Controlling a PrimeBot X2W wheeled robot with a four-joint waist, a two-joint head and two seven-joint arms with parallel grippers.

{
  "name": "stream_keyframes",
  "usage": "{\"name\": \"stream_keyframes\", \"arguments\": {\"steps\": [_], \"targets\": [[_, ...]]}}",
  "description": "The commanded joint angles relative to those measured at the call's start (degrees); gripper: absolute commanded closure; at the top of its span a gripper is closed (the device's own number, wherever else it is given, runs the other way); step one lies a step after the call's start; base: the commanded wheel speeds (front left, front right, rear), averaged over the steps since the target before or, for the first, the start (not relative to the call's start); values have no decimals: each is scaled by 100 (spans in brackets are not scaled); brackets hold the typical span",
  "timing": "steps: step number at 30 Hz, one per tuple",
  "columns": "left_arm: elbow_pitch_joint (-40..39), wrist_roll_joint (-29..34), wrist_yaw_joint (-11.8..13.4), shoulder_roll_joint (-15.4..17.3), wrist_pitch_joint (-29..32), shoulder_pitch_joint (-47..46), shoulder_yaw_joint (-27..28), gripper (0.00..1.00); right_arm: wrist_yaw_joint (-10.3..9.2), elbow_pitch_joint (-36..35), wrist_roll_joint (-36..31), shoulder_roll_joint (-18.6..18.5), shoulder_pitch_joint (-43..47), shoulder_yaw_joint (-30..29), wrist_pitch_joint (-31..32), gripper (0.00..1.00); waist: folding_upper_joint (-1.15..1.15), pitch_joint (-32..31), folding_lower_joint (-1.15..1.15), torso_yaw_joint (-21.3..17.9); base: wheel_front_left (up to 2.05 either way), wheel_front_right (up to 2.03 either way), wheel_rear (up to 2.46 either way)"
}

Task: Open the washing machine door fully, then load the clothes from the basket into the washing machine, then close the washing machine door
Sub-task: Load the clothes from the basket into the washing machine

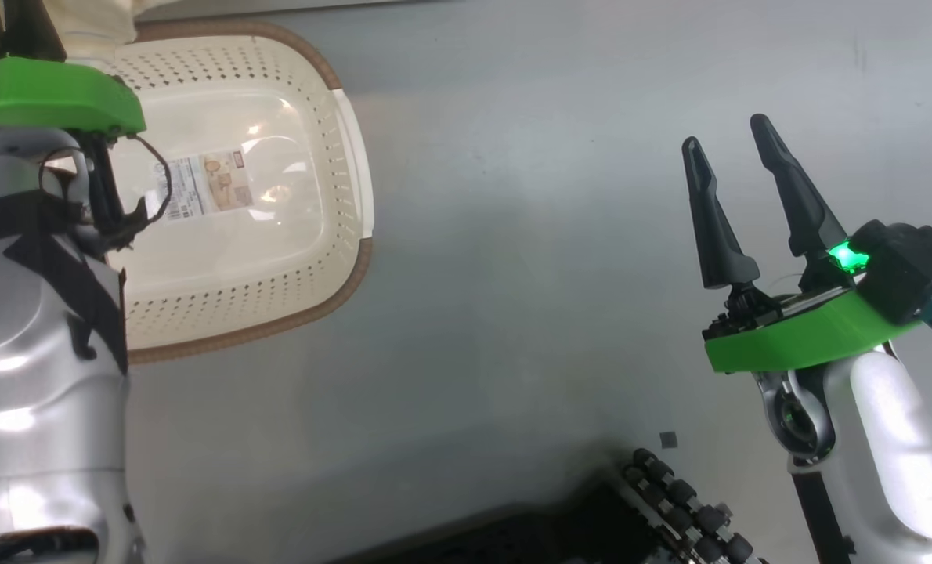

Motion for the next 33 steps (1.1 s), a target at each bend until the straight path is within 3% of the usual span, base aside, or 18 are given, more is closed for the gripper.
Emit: {"name": "stream_keyframes", "arguments": {"steps": [1, 8, 14, 33], "targets": [[-414, 48, 8, 144, -47, 34, 134, 100, -16, -116, 39, -26, 120, 65, -37, 0, 0, -66, 0, 76, 0, 0, 0], [-958, 55, -84, 39, -47, 503, 38, 100, -16, -77, 35, -7, 151, 75, -37, 0, 0, -229, 0, 197, 0, 0, 0], [-1283, 201, -69, 158, -47, 480, -42, 100, -16, -51, 67, 8, 191, 116, -37, 0, 0, -347, 0, 138, 0, 0, 0], [-221, 786, -15, 963, 416, -1279, -424, 100, -16, 103, 374, 46, 391, 450, -37, 0, 0, -476, 0, -416, 0, 0, 0]]}}
